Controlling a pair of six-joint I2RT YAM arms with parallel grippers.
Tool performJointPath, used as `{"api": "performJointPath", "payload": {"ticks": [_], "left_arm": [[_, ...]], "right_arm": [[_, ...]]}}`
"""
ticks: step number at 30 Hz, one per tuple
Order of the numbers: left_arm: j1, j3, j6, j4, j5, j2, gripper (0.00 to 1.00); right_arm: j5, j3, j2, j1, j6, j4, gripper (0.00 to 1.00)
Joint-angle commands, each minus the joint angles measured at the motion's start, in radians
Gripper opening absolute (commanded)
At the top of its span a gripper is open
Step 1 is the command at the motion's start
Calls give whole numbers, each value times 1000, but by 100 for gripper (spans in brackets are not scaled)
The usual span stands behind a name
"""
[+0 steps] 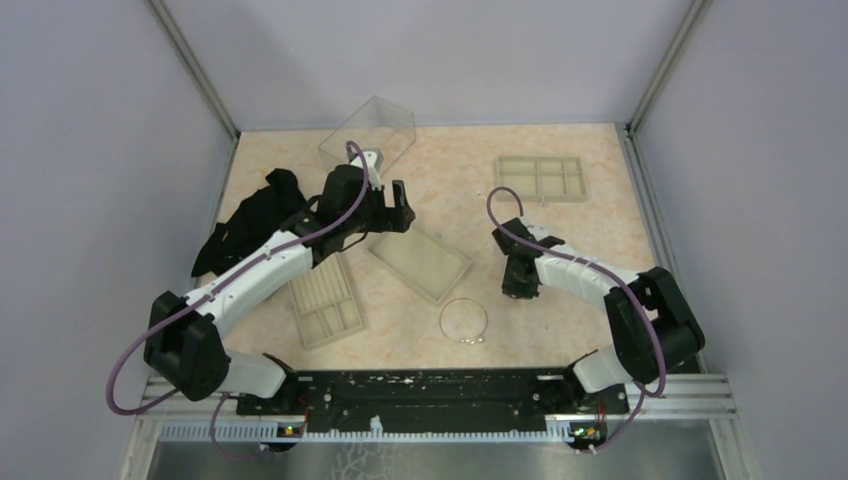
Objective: Organize the mixed jewelry
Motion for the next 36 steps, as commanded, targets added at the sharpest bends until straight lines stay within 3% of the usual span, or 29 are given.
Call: {"api": "performJointPath", "payload": {"ticks": [1, 12, 26, 36], "left_arm": [[2, 28, 3, 7, 15, 13, 99], [1, 34, 0, 12, 22, 26, 99], [2, 40, 1, 17, 20, 37, 99], [3, 47, 5, 16, 9, 41, 99]], "right_arm": [[-27, 18, 20, 7, 18, -15, 18], [-36, 19, 26, 7, 4, -6, 20], [-43, 50, 38, 7, -20, -10, 8], [-26, 129, 29, 7, -59, -56, 7]]}}
